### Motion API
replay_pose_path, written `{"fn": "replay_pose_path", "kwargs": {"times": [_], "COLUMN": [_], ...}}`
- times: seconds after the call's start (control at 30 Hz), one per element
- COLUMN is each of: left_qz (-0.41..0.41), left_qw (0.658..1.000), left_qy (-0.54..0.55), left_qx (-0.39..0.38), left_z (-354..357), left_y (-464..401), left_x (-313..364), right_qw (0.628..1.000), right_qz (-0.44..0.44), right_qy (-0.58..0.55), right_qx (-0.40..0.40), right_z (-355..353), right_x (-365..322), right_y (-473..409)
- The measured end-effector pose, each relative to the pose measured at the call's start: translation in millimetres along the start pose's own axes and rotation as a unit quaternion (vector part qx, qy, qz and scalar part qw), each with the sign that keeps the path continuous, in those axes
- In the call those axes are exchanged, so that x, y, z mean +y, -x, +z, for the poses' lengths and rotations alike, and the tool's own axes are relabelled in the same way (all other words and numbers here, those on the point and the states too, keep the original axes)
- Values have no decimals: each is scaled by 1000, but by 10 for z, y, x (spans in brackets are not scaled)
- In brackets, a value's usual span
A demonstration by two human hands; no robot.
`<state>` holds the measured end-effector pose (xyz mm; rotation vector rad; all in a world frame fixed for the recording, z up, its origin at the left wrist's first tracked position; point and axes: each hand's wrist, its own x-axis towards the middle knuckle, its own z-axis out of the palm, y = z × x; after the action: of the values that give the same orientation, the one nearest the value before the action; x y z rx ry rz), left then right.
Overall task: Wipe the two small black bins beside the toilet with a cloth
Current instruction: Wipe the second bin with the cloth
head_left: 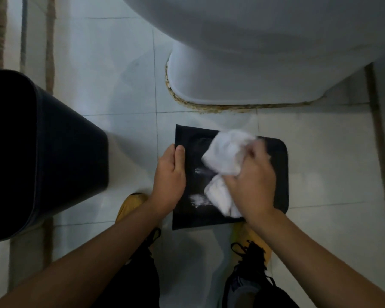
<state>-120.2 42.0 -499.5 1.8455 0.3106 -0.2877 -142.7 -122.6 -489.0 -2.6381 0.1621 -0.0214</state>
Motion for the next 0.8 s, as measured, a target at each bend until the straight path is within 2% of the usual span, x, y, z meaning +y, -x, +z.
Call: {"fn": "replay_pose_path", "kwargs": {"times": [0.07,0.1,0.13,0.17,0.2,0.23,0.27,0.33,0.37,0.4,0.43,0.47,0.5,0.53,0.57,0.6,0.63,0.67,0.73,0.77,0.8], "left_qz": [6,2,-3,-6,-8,-10,-13,-8,-3,-2,-7,-12,-16,-20,-22,-20,-16,-13,-10,-11,-13], "left_qw": [1000,1000,1000,1000,1000,1000,1000,1000,1000,999,999,999,1000,1000,1000,1000,1000,1000,1000,1000,1000], "left_qy": [-7,-10,-9,-7,-4,-3,-6,-15,-21,-27,-28,-25,-19,-12,-7,-8,-14,-20,-24,-23,-22], "left_qx": [13,16,16,13,10,10,10,15,19,21,20,17,14,12,11,11,13,15,12,9,9], "left_z": [4,3,4,7,8,10,10,2,0,-7,-11,-15,-12,-5,4,5,0,-9,-22,-23,-25], "left_y": [5,5,3,-3,-7,-3,5,11,11,15,15,10,2,3,2,-2,-9,-16,-13,-8,-4], "left_x": [-13,-8,-1,5,10,20,23,25,18,22,32,44,45,50,50,48,41,28,18,23,32], "right_qw": [982,979,989,999,996,988,991,997,987,978,979,991,999,993,982,983,993,999,976,968,973], "right_qz": [-182,-193,-143,-40,75,143,125,-63,-151,-200,-194,-133,-23,95,169,166,97,-14,-216,-247,-226], "right_qy": [24,22,17,0,-21,-15,20,38,28,24,15,4,-20,-41,-43,-40,-31,-14,25,37,50], "right_qx": [-49,-57,-34,13,51,57,37,-20,-44,-53,-59,-32,10,51,67,66,53,35,-5,-7,12], "right_z": [-46,-100,-146,-162,-161,-131,-87,-6,-10,-42,-114,-168,-202,-231,-223,-195,-155,-111,-78,-112,-122], "right_x": [137,231,299,365,385,349,275,164,185,251,313,372,434,435,389,324,262,214,267,336,415], "right_y": [104,47,-14,-73,-118,-127,-94,14,51,32,-31,-86,-134,-153,-125,-60,28,145,317,288,220]}}
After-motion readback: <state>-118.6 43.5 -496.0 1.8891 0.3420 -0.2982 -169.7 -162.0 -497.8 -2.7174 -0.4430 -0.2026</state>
